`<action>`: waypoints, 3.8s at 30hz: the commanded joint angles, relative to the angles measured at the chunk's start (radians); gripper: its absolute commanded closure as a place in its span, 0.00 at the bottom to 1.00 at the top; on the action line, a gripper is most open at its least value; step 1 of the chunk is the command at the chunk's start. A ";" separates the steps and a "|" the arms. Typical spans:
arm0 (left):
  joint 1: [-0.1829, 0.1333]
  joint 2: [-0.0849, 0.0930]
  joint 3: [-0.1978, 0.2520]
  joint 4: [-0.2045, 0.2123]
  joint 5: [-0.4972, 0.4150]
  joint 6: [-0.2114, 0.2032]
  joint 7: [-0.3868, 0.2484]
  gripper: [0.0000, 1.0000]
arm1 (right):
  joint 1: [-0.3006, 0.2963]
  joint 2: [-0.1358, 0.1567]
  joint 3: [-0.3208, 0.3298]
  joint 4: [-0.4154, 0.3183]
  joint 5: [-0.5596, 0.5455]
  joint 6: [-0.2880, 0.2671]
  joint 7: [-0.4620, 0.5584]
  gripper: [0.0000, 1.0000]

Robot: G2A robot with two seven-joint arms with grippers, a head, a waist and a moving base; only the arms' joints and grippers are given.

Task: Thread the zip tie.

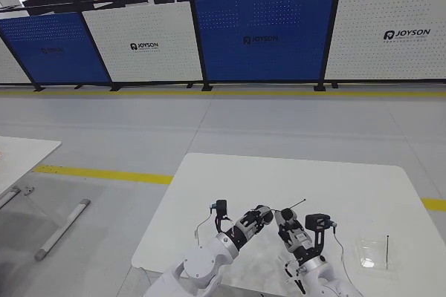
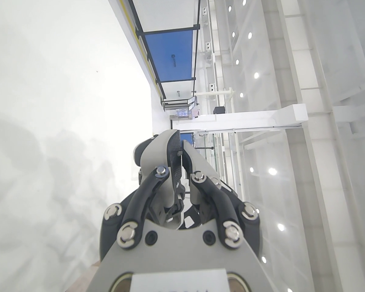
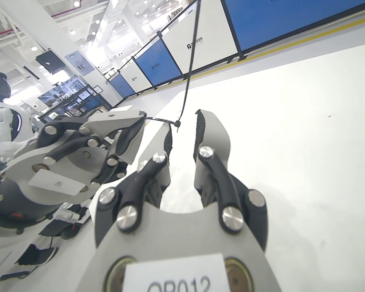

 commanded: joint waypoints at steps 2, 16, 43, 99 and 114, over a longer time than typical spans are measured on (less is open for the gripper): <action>0.002 0.001 -0.001 -0.003 0.001 0.000 -0.006 1.00 | -0.002 0.000 0.000 -0.004 -0.002 0.004 0.000 0.85; 0.004 0.002 -0.006 -0.005 -0.004 -0.014 -0.014 1.00 | 0.003 -0.002 -0.003 0.004 -0.002 0.010 0.004 1.00; 0.025 0.008 -0.012 -0.016 0.013 -0.087 -0.060 1.00 | 0.018 -0.004 -0.016 0.034 -0.017 -0.007 0.018 1.00; 0.089 0.020 -0.034 -0.092 0.017 -0.184 -0.067 1.00 | 0.014 0.002 0.008 0.062 0.034 -0.089 0.008 1.00; 0.118 0.025 -0.036 -0.131 0.052 -0.213 -0.064 1.00 | 0.015 0.002 0.006 0.065 0.032 -0.090 0.003 1.00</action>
